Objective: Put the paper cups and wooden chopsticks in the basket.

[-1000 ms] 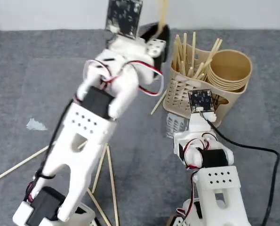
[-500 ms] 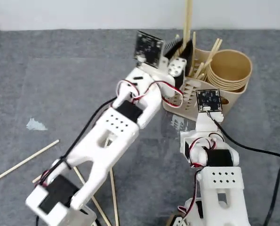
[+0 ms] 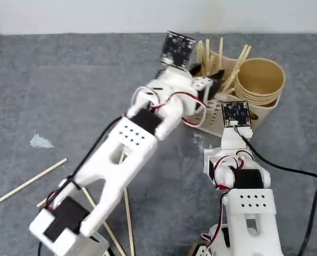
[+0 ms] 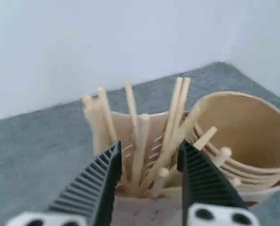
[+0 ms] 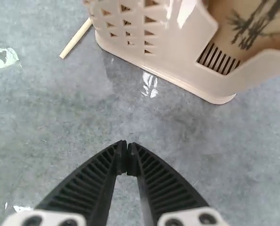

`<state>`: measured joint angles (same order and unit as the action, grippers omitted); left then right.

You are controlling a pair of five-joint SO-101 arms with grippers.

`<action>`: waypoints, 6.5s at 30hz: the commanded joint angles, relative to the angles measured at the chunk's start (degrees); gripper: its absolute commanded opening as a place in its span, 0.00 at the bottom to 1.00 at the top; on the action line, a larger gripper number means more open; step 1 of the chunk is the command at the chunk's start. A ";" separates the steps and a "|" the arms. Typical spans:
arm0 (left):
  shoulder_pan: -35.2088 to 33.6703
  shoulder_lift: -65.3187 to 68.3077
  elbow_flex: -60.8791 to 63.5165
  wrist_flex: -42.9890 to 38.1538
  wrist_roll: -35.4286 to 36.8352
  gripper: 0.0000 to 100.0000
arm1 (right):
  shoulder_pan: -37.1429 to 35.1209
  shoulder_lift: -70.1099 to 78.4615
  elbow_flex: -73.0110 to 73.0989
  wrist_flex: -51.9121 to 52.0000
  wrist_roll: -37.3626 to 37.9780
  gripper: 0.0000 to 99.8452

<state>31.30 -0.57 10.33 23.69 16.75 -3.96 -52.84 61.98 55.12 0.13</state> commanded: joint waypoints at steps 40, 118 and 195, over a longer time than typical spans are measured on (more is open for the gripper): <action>-62.42 -32.88 27.47 48.70 -70.33 0.31 | -2.15 -1.54 -0.53 -1.01 0.18 0.01; -12.75 -28.84 -13.14 46.86 -24.09 0.01 | -2.15 -1.54 -0.53 -1.01 0.18 0.01; -52.84 -62.24 39.78 24.79 -4.75 0.17 | -23.60 41.27 -39.56 7.69 -8.00 0.01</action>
<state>-19.52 -58.07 42.77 55.69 11.03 -27.60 -17.76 30.07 62.59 -2.95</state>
